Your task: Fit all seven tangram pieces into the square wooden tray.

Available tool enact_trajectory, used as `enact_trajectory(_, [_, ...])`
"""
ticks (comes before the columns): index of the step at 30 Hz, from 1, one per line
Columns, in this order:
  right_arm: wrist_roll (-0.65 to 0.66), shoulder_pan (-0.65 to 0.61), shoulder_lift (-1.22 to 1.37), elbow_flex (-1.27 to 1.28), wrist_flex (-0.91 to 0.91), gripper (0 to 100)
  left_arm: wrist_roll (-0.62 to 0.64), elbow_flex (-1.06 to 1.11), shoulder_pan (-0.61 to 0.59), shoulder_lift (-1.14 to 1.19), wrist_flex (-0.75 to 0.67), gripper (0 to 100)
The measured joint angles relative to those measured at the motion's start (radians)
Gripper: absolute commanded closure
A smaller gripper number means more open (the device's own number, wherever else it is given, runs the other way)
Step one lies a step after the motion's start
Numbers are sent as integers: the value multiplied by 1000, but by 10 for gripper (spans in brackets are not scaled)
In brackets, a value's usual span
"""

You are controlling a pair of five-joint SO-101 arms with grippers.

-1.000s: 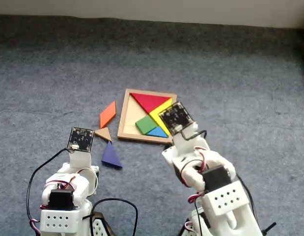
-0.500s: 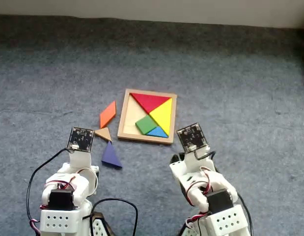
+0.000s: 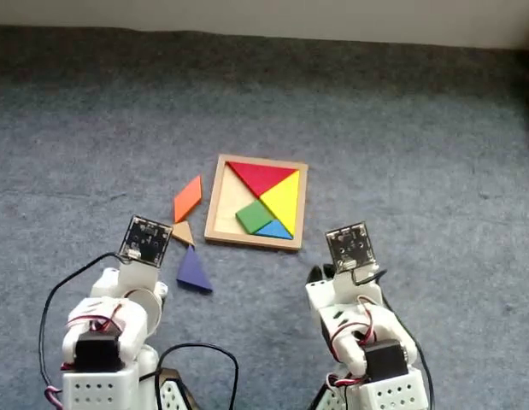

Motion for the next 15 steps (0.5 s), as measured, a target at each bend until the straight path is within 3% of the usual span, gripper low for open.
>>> enact_trajectory(4, [0, 0, 0, 0, 3, 943, -164, -112, -86, 0, 0, 992])
enact_trajectory(11, [0, 2, 0, 0, 21, 943, -230, -319, -137, 25, 40, 941])
enact_trajectory(15, [0, 3, 0, 0, 92, 943, -236, -442, -138, 198, 72, 915])
